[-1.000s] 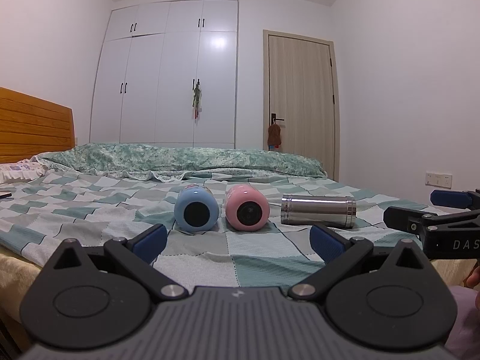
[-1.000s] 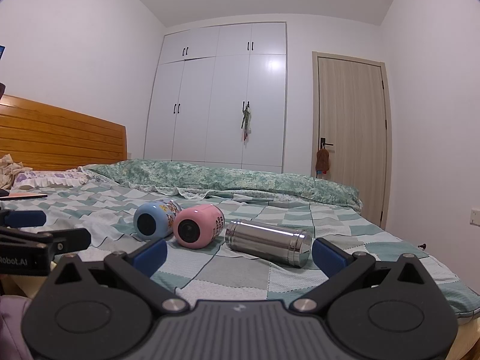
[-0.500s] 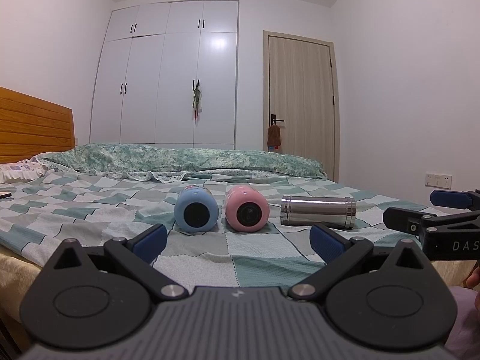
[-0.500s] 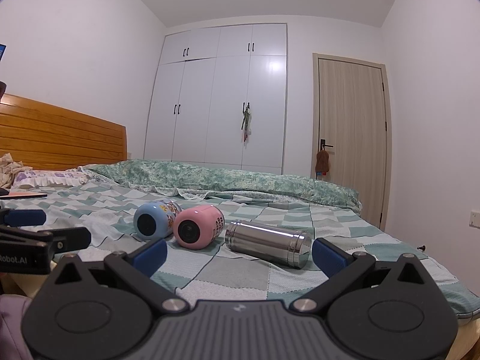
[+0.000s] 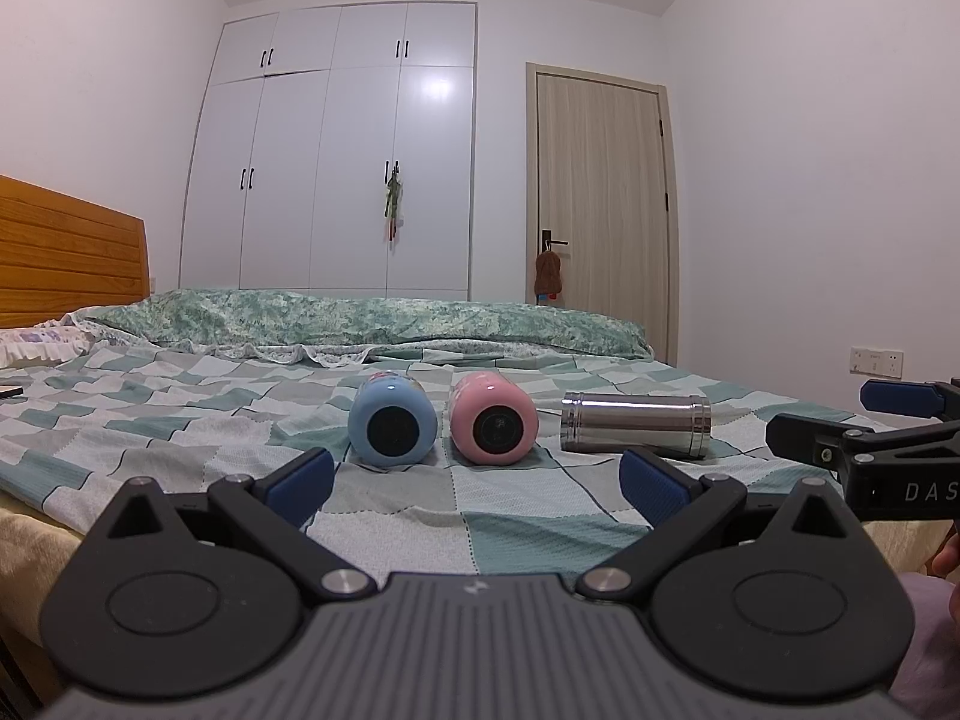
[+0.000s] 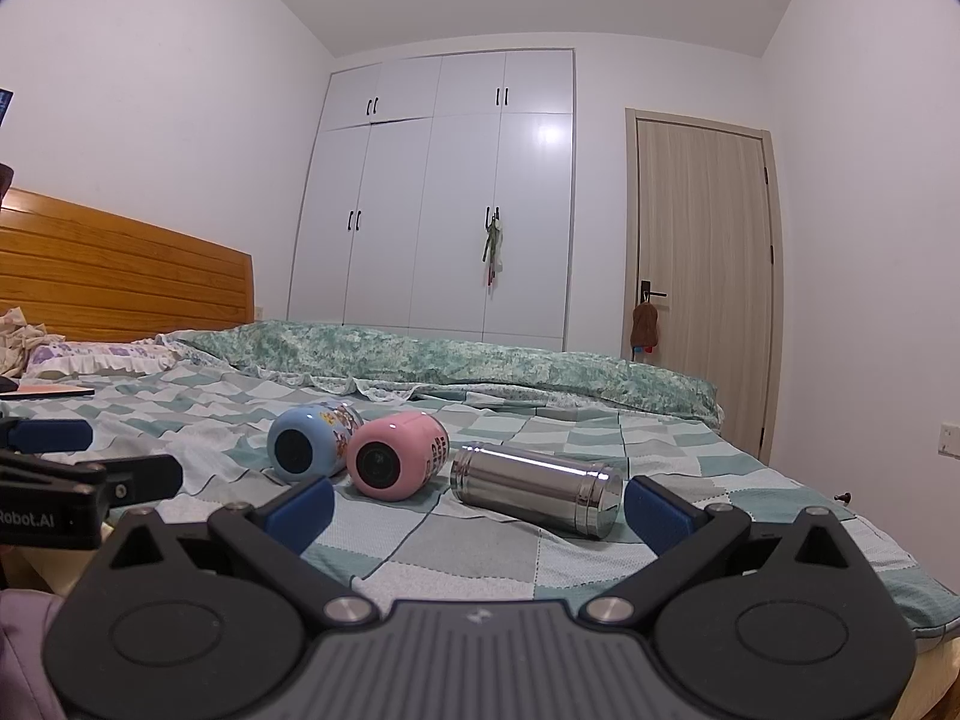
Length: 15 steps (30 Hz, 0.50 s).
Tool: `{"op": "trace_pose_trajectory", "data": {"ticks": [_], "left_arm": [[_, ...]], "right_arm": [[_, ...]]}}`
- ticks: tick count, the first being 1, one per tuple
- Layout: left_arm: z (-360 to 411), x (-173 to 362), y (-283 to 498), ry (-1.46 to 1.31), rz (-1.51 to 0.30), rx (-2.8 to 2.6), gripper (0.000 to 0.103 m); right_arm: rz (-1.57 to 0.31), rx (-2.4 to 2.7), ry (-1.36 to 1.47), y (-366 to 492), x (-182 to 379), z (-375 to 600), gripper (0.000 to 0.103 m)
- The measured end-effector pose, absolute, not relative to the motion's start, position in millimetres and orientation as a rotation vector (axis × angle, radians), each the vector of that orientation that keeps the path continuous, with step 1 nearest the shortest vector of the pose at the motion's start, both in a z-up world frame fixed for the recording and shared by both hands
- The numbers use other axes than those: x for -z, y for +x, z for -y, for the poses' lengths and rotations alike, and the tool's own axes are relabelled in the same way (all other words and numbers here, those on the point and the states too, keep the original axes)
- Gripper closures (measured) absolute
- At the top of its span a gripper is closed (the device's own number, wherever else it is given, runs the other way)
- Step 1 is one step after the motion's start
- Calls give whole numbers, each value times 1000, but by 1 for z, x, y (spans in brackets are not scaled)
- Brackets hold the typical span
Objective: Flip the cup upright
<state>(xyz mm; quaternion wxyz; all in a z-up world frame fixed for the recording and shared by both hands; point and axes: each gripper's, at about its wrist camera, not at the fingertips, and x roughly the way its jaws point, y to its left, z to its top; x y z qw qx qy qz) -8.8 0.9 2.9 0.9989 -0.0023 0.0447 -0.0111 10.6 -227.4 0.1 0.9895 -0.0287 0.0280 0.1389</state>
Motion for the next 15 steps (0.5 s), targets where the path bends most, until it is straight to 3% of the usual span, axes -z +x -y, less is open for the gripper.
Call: {"op": "trace_pose_trajectory", "data": {"ticks": [15], "left_arm": [[-1, -2, -8, -6, -88, 23, 0]], "right_arm": [[-54, -279, -60, 10, 0, 227, 0]]}}
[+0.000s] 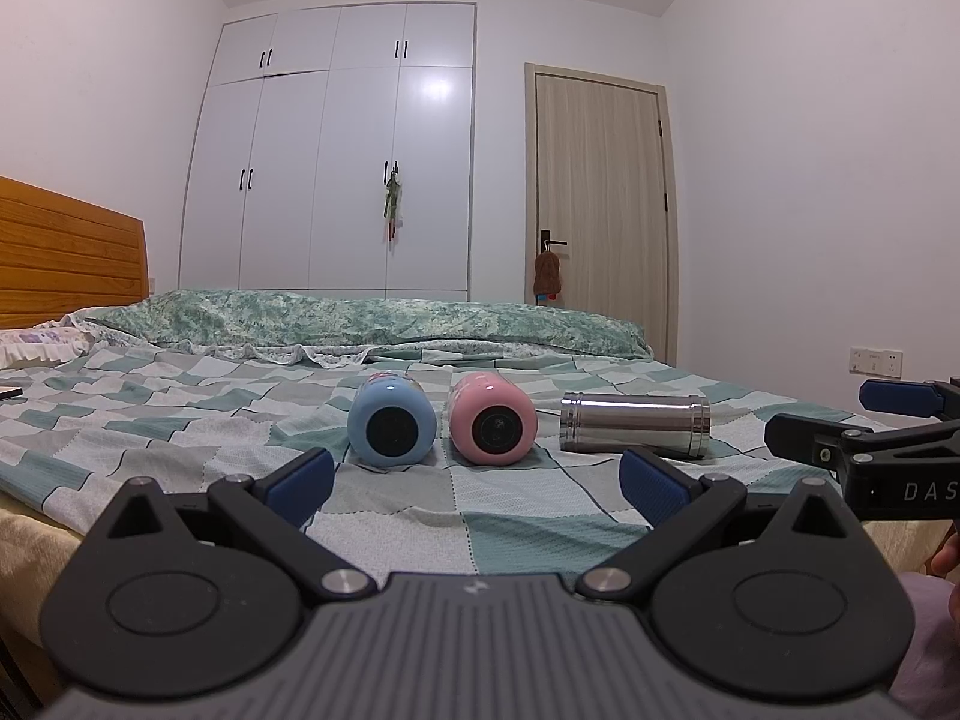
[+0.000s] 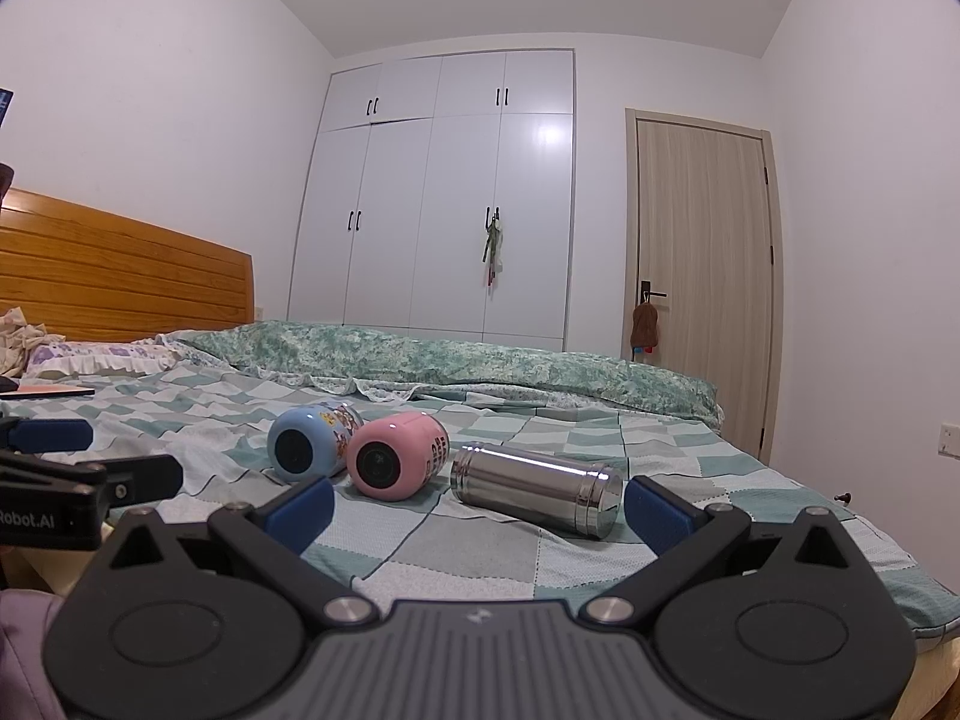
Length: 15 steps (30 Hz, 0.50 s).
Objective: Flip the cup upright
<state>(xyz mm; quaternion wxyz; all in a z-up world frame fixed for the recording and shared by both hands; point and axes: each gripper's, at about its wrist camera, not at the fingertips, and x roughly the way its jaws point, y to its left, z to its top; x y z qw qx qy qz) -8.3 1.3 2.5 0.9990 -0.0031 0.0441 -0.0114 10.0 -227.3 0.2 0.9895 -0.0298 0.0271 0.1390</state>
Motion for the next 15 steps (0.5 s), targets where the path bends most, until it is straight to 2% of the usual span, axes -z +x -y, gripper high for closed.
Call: {"op": "trace_pose_trajectory", "data": {"ticks": [15], "left_arm": [[-1, -4, -7, -6, -100, 19, 0]], "right_arm": [[-62, -284, -64, 8, -8, 227, 0]]}}
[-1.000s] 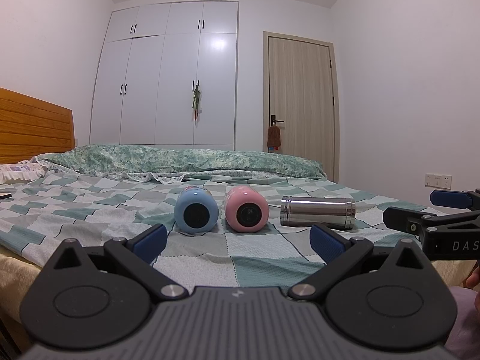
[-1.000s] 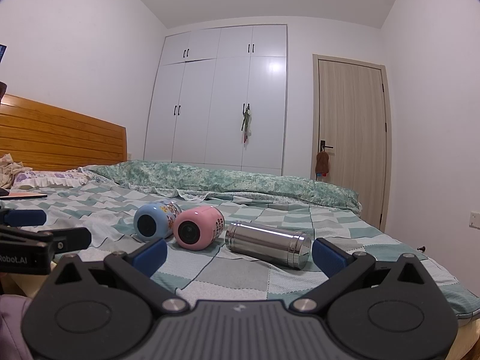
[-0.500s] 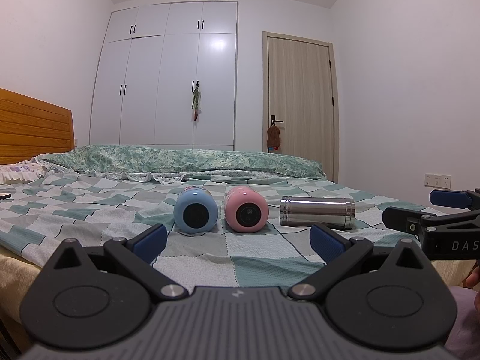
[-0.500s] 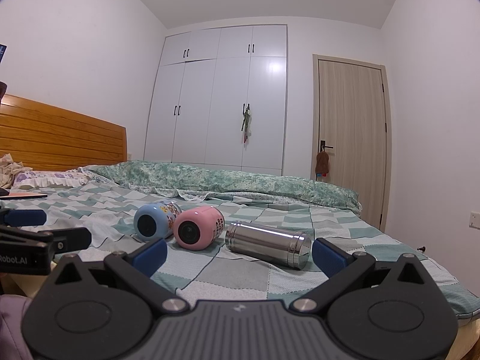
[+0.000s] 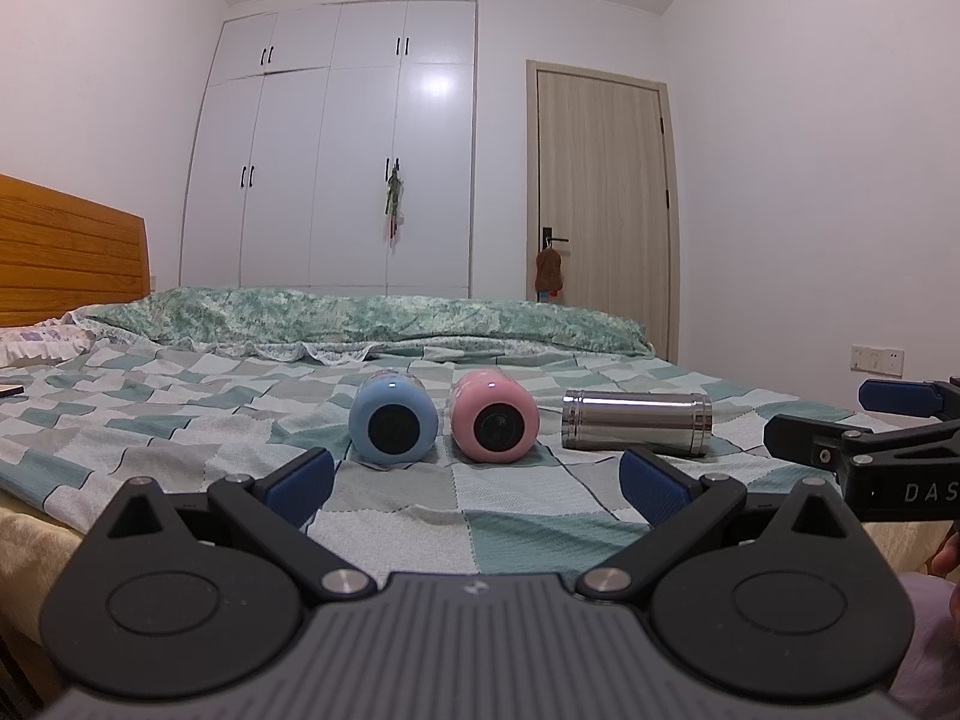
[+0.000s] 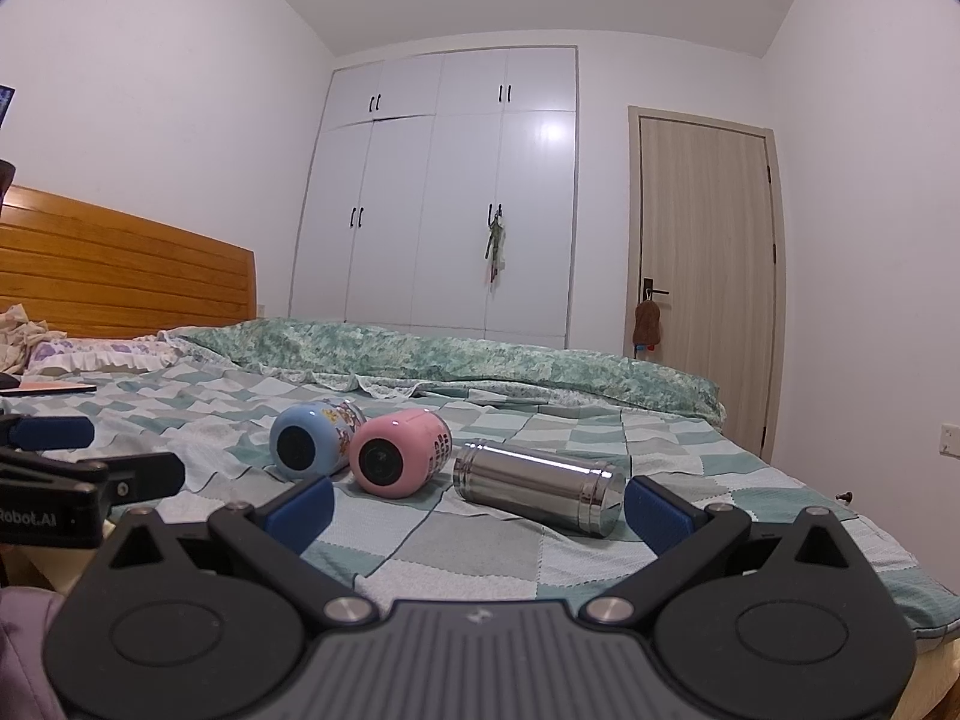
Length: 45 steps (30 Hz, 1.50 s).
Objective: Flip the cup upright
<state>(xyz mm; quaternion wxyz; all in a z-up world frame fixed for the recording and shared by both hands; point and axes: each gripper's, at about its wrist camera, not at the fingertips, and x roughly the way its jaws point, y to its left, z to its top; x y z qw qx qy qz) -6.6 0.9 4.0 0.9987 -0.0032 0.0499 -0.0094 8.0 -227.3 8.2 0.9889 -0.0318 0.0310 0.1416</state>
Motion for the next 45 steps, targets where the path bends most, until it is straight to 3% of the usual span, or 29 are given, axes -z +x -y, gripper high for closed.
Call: {"op": "trace_pose_trajectory", "data": {"ticks": [18, 35, 45], "left_arm": [[-29, -58, 72, 8, -194, -40, 0], [-54, -90, 205, 82, -402, -121, 0], [-62, -81, 284, 99, -578, -127, 0]], "right_arm": [[-137, -462, -82, 98, -57, 202, 0], [-232, -563, -158, 235, -89, 151, 0], [-326, -583, -235, 302, -84, 131, 0]]}}
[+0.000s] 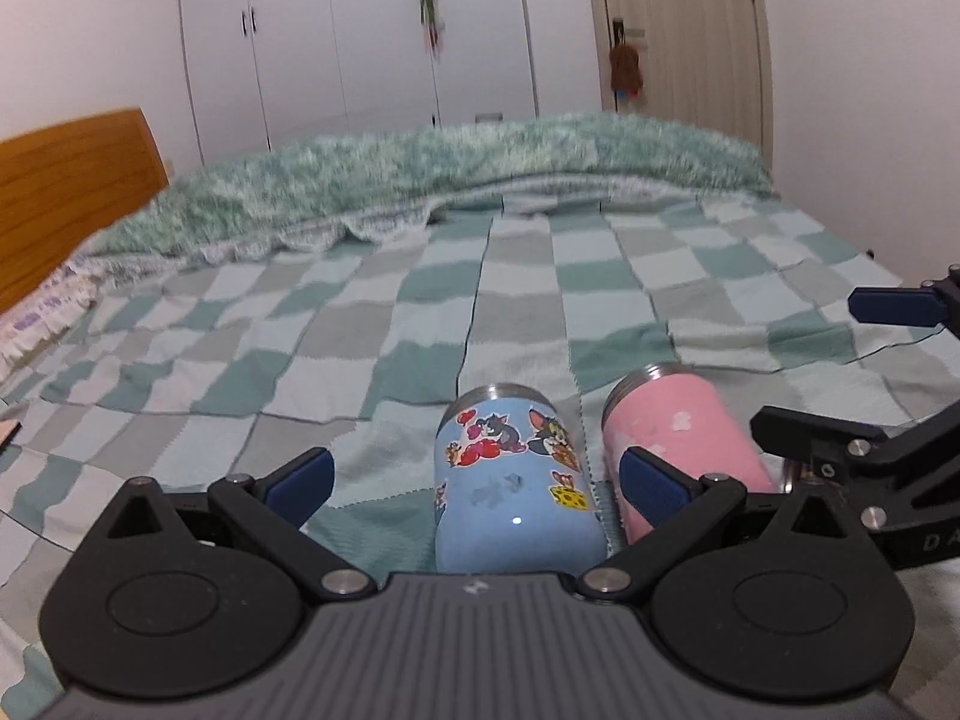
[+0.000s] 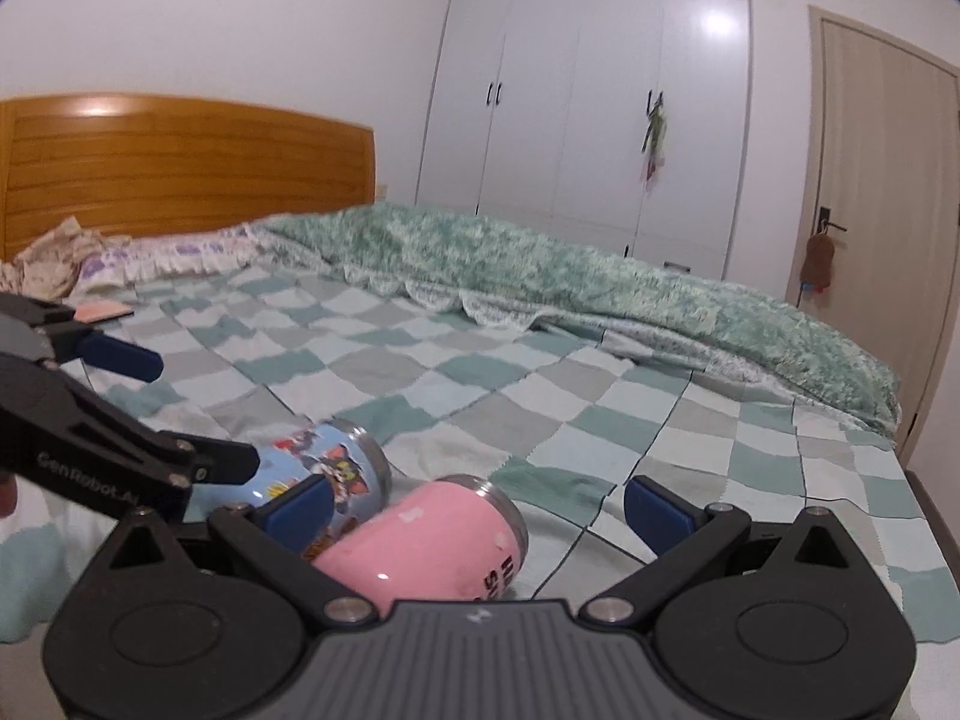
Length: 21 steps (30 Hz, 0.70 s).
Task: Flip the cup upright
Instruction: 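Move the right tool down to the lying light-blue sticker tumbler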
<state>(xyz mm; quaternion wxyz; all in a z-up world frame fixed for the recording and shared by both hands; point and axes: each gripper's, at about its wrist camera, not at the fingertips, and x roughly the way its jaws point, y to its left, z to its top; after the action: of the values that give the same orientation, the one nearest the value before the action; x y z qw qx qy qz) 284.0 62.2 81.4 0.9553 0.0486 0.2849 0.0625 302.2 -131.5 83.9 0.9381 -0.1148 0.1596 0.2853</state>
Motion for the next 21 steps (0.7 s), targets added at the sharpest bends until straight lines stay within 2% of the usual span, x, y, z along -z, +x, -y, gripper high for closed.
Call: {"op": "trace_pose_trajectory", "data": {"ticks": [19, 21], "left_arm": [[-67, -41, 377, 91, -927, -58, 0], [-69, -40, 379, 77, -951, -46, 3]], "right_arm": [[-465, -569, -224, 348, -56, 135, 0], [-462, -575, -222, 346, -56, 134, 0]]}}
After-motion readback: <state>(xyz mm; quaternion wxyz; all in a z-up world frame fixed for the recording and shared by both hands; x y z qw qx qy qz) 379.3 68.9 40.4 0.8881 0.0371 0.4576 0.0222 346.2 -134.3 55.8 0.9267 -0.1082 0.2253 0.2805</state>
